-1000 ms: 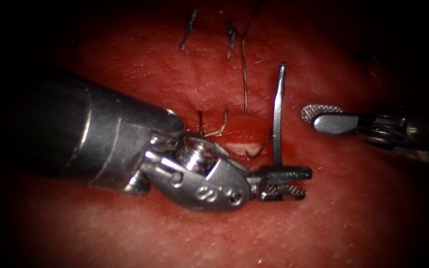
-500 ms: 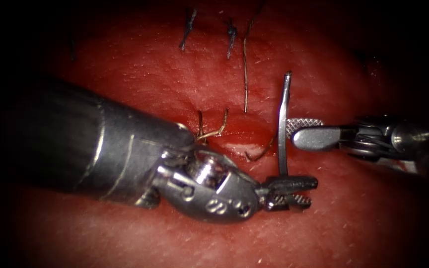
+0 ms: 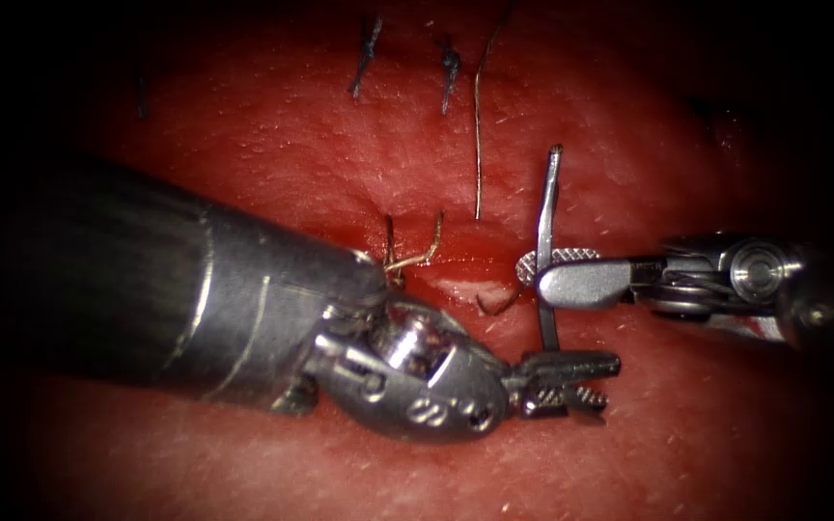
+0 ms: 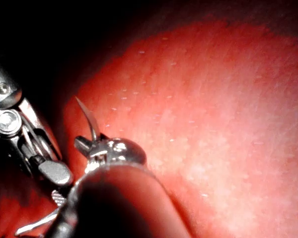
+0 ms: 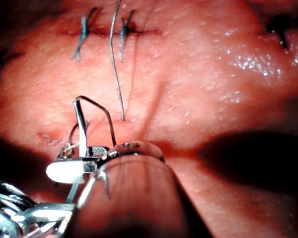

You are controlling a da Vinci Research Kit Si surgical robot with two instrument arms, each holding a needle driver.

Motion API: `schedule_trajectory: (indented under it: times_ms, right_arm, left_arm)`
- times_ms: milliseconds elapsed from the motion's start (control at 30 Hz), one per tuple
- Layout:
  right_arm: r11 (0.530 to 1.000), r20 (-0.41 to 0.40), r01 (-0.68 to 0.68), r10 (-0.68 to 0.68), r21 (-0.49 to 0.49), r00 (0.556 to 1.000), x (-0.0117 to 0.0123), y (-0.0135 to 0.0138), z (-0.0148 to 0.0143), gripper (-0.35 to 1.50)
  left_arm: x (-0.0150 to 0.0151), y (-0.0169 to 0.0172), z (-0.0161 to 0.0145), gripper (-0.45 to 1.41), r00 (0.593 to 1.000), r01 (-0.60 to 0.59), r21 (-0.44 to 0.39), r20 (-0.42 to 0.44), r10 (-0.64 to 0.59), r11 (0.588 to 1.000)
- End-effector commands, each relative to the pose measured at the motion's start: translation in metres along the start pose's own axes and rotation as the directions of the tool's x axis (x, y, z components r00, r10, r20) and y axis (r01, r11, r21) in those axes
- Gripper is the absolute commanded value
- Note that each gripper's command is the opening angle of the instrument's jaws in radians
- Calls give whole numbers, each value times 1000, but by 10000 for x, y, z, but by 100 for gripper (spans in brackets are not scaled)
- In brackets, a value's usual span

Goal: Wound Closure

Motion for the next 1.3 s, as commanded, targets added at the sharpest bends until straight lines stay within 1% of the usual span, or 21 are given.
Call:
schedule_trajectory:
  times_ms: [33,300,367,433,500,533,567,600,667,700,800,867,900,933,1000,1033,1067,1133,1167,1200,1300]
  right_arm:
    - [1000,-1,0,0,2,1000,-2,5,10,103]
    - [1000,-7,1,-1,-2,1000,4,12,14,103]
    - [1000,-7,2,-2,-2,1000,4,13,14,98]
    - [1000,-9,3,-3,0,1000,3,13,14,83]
    - [1000,-12,3,-3,1,1000,3,13,14,48]
    - [1000,-12,-3,3,1,1000,3,13,14,2]
    - [1000,-11,8,-8,1,1000,3,13,14,-35]
    - [1000,-11,8,-8,1,1000,3,13,14,-35]
    - [996,-7,84,-84,-18,996,4,12,13,-35]
    - [993,-9,113,-113,-24,994,4,12,12,-35]
    - [986,-26,163,-164,-47,986,7,12,11,-35]
    - [980,-34,195,-197,-45,980,10,12,7,-35]
    - [976,-45,211,-213,-46,976,12,12,5,-35]
    - [971,-59,236,-239,-47,969,15,12,2,-35]
    - [955,-83,294,-297,-51,951,22,12,-2,-35]
    - [955,-83,294,-297,-51,951,22,12,-2,-35]
    - [931,-107,360,-365,-58,925,29,11,-6,-35]
    - [921,-117,386,-390,-60,913,31,11,-8,-35]
    - [895,-136,441,-446,-72,884,36,11,-10,-35]
    - [887,-141,455,-462,-77,876,37,11,-10,-35]
    - [871,-172,485,-491,-80,854,39,13,-10,-35]
  left_arm:
    - [2,-3,8,-32,1000,0,-1,-1,0,1000]
    - [2,-4,6,-30,1000,-1,2,-1,1,1000]
    - [2,-4,7,-30,1000,-1,5,-3,1,1000]
    - [2,-4,7,-30,1000,-1,5,-3,1,1000]
    - [1,-4,7,-30,1000,-1,5,-3,1,1000]
    - [1,-4,7,-30,1000,-1,6,0,1,1000]
    - [1,-4,7,-28,1000,-1,6,0,1,1000]
    - [1,-4,7,-28,1000,-1,6,0,1,1000]
    - [1,-4,6,-15,1000,0,6,0,0,1000]
    - [1,-4,6,-5,1000,0,6,0,0,1000]
    - [1,-4,6,42,1000,17,17,-5,-17,1000]
    - [1,-5,5,64,996,93,24,-9,-93,995]
    - [1,-5,3,74,985,175,25,-11,-175,984]
    - [1,-7,0,84,959,283,29,-10,-283,959]
    - [1,-9,-4,88,924,382,35,-18,-382,924]
    - [1,-9,-4,88,924,382,35,-18,-382,924]
    - [1,-10,-11,89,890,455,47,-28,-455,889]
    - [2,-11,-14,89,883,470,53,-33,-469,881]
    - [2,-15,-22,88,858,512,97,-27,-512,853]
    - [3,-16,-26,88,844,536,109,-34,-536,837]
    - [8,-14,-36,79,780,626,99,-76,-621,774]
